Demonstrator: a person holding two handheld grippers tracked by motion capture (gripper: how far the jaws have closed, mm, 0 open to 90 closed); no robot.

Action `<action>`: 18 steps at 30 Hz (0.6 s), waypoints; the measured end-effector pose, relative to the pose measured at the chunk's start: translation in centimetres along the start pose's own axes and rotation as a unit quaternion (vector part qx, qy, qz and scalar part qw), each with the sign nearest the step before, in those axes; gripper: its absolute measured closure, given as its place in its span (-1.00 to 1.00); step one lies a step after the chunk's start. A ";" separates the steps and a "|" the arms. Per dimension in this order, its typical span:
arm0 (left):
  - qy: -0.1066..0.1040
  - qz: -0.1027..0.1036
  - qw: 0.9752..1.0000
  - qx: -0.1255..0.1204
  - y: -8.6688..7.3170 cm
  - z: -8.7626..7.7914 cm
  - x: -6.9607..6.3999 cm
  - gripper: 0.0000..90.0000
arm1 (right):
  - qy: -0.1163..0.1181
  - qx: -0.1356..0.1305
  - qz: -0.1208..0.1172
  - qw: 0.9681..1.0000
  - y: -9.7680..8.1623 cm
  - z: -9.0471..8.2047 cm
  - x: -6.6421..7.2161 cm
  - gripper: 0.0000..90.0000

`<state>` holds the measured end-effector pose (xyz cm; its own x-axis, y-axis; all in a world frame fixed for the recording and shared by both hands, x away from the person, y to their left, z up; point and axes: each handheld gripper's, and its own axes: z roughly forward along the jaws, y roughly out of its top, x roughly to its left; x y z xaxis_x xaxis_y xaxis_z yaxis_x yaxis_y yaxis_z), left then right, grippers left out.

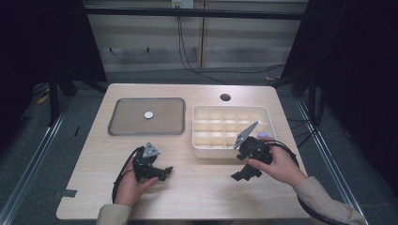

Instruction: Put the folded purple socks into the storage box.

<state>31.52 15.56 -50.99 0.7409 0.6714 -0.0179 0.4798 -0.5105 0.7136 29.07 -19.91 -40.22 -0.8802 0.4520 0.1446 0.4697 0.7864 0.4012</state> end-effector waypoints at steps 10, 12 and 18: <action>0.000 0.000 1.000 0.000 0.0 0.0 0.0 -0.79 | 0.011 -0.006 -0.002 1.000 -0.2 1.1 0.4 -0.57; -0.001 -0.001 1.000 0.000 0.0 0.0 0.0 -0.79 | 0.013 -0.009 -0.003 1.000 -0.3 1.3 0.5 -0.57; 0.000 -0.001 1.000 0.000 0.0 0.0 0.0 -0.79 | 0.017 -0.011 -0.004 1.000 -0.5 1.9 0.5 -0.57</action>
<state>31.50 15.57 -50.99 0.7403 0.6720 -0.0196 0.4810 -0.5090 0.7139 28.52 -19.29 -42.10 -0.8861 0.4306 0.1714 0.4609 0.7802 0.4230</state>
